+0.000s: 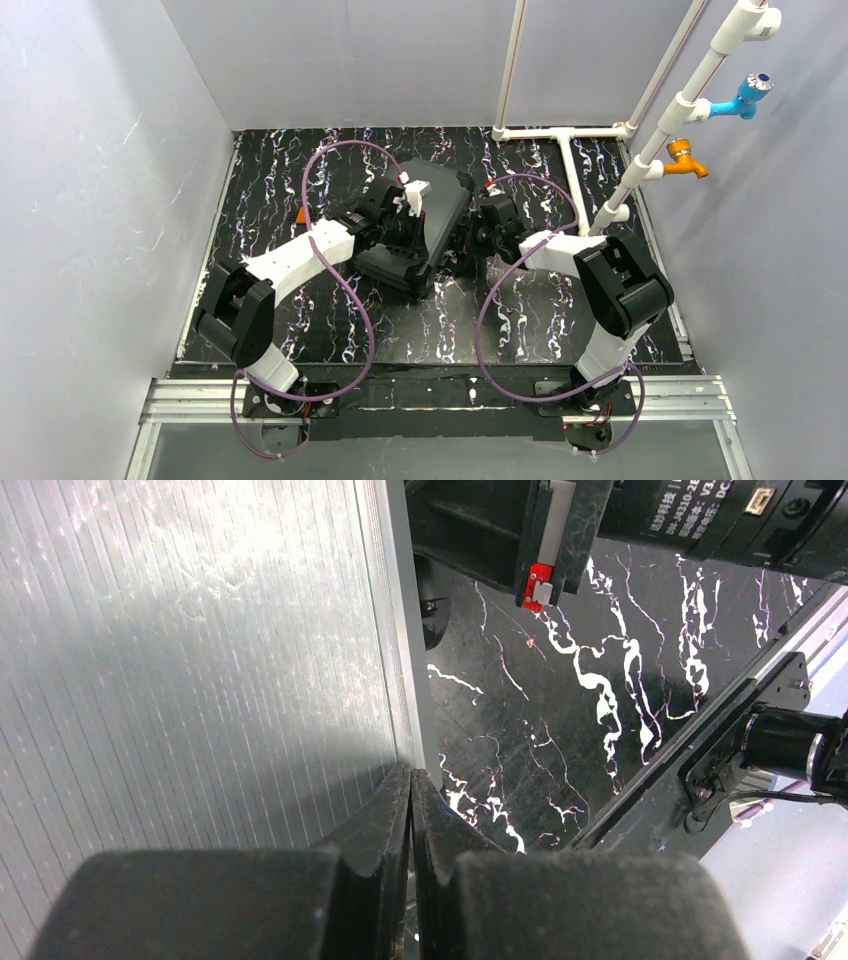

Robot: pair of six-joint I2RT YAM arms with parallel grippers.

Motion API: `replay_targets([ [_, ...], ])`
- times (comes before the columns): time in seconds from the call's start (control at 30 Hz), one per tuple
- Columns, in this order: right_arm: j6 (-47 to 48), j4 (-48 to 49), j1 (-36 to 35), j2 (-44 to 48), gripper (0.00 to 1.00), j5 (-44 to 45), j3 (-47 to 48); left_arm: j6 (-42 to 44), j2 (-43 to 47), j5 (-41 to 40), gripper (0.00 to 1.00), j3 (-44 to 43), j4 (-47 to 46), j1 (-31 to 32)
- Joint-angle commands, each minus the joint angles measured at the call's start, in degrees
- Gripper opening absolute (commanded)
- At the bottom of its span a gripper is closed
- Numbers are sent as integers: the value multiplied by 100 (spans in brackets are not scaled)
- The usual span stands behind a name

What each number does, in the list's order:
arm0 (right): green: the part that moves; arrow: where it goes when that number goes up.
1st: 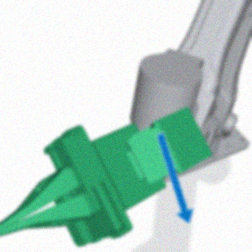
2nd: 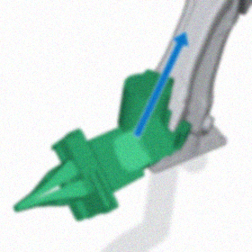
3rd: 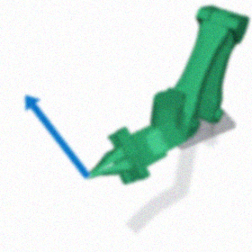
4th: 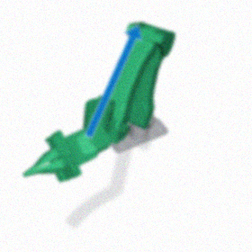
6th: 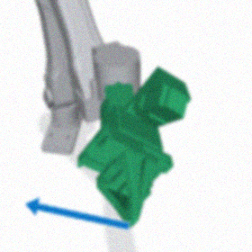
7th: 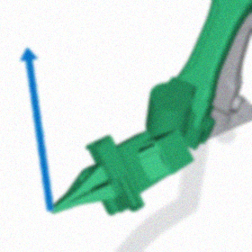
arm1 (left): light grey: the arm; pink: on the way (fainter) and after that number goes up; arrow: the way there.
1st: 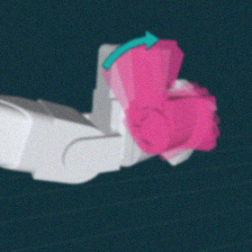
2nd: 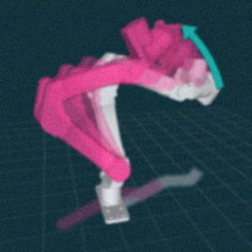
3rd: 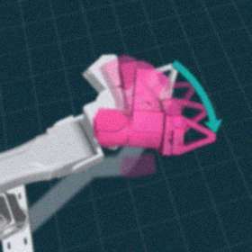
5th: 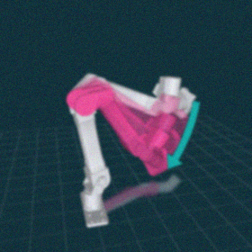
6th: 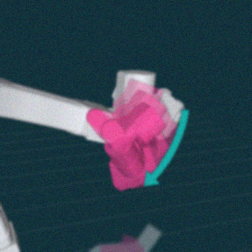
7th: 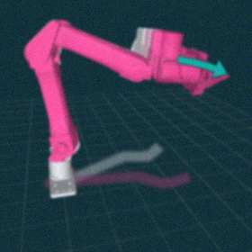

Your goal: Pack up texas hold em set

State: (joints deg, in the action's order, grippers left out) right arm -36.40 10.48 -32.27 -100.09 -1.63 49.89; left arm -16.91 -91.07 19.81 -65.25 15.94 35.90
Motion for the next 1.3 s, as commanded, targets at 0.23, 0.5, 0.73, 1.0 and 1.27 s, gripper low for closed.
replay_targets([
  [0.23, 421, -879, -86, -368, 1, 649, 309, -6, 164, -286, 1, -9, 1074, 128],
  [0.5, 719, -1460, -86, 180, 2, 699, 608, 135, 482, -635, 25, -370, 1354, 127],
  [0.73, 854, -1799, -86, 610, 7, 779, 841, 224, 754, -803, 34, -805, 1649, 128],
  [1.0, 1015, -2053, -86, 1071, 14, 889, 1097, 353, 1117, -1047, 46, -1070, 1954, 128],
  [1.27, 1335, -2190, -86, 1608, 30, 1037, 1427, 613, 1703, -1779, 68, -1253, 2202, 127],
])
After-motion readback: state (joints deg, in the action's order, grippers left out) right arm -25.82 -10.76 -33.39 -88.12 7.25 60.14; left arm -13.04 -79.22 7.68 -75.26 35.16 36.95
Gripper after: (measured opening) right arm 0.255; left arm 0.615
